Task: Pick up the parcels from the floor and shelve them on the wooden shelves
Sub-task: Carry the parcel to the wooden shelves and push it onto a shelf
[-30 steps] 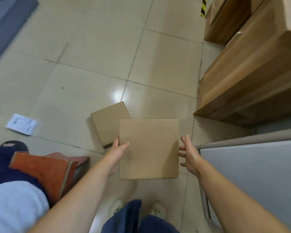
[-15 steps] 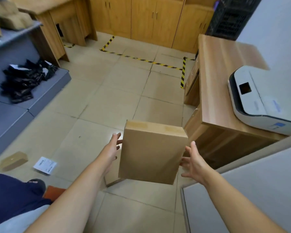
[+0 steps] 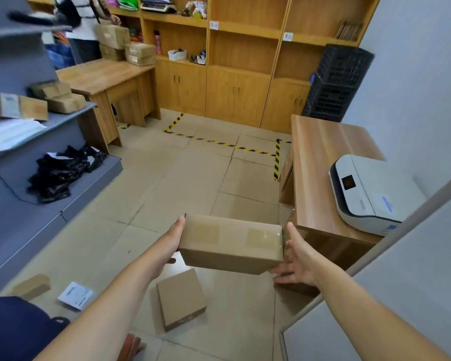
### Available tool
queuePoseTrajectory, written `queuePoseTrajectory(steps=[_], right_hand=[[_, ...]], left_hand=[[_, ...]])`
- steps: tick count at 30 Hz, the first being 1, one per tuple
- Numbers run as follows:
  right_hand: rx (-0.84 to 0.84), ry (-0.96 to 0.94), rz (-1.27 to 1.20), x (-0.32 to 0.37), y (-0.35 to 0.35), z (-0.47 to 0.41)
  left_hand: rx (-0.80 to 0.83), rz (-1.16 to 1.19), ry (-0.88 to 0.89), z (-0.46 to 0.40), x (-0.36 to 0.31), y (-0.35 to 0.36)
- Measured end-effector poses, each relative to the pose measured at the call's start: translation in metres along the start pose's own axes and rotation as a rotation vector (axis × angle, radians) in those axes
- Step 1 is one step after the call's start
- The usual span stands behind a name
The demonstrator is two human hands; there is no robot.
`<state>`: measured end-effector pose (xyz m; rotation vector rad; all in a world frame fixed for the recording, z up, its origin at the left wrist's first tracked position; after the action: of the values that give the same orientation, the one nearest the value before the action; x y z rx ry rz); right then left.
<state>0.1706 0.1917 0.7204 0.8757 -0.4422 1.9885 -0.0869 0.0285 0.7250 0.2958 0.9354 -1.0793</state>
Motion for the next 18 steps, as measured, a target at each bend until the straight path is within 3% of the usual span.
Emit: queuePoseTrajectory(steps=[7, 18], right_hand=[[0.013, -0.029, -0.004, 0.009, 0.004, 0.011], [0.027, -0.344, -0.195, 0.038, 0.003, 0.025]], left_hand=[[-0.003, 0.079, 0.095, 0.019, -0.014, -0.006], [0.030, 0.224, 0.239, 0.032, -0.025, 0.002]])
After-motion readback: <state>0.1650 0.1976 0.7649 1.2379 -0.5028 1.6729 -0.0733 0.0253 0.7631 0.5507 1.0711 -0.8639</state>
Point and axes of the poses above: each hand's wrist, its own z-axis away from the middle knuckle, its own y-axis out of the palm, x = y × z, the point moved 5 cm from there along -z, towards the middle knuckle, and after that the axes turned 5 degrees about -y, right-handed, at the moved point
